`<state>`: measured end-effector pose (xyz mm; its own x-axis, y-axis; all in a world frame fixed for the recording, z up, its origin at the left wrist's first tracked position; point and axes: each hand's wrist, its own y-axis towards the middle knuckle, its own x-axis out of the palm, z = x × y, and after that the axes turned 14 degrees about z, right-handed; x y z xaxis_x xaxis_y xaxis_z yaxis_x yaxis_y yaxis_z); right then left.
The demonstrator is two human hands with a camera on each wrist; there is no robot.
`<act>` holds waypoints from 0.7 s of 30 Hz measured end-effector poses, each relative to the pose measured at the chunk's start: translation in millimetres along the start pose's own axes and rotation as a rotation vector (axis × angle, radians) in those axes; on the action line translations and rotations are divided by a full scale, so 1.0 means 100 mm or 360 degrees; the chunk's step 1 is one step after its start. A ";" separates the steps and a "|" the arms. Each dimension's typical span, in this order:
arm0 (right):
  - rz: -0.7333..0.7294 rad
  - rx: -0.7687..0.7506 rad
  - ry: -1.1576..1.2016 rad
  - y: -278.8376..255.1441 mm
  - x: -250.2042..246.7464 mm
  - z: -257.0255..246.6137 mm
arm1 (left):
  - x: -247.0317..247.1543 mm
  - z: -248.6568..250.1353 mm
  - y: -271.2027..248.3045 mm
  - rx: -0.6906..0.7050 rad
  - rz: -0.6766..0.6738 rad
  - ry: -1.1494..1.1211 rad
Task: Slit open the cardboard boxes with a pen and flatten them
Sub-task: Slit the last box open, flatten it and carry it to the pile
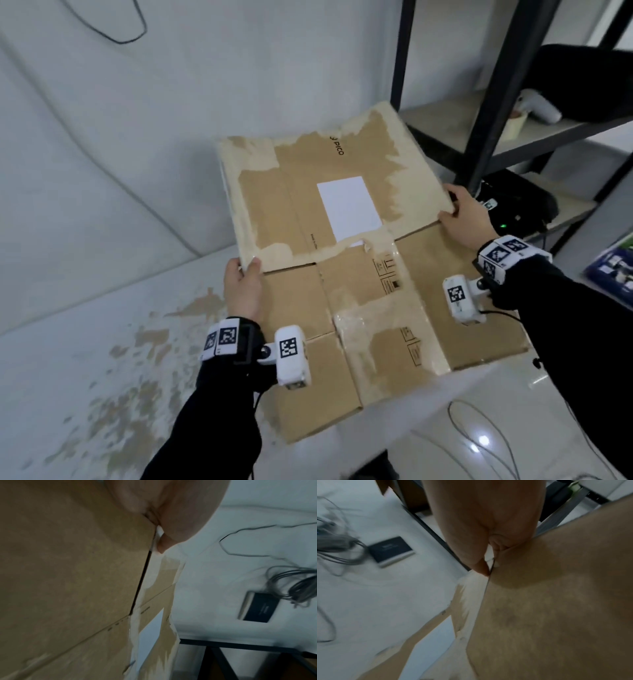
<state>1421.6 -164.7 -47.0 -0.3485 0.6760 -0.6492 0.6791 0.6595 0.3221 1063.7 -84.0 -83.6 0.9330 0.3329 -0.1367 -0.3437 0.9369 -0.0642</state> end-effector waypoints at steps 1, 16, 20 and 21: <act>-0.0060 0.0038 -0.0017 0.16 0.05 0.13 | 0.20 -0.02 0.04 0.0000 0.0017 0.0042; -0.1142 0.0268 -0.0474 0.19 0.23 1.72 | 0.89 -0.53 0.00 -0.0619 -0.0039 0.0521; -0.0972 0.0246 -0.0281 0.36 0.29 1.74 | 0.73 -0.55 -0.59 -0.0571 -0.0202 0.0684; -0.0948 0.0254 -0.0293 0.38 0.29 1.73 | 0.73 -0.55 -0.77 -0.0560 -0.0163 0.0631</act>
<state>1548.8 -177.2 -173.4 -0.5885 0.1319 -0.7977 0.4959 0.8381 -0.2274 1152.3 -138.2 -143.2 0.8752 0.1122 -0.4706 -0.3317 0.8473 -0.4148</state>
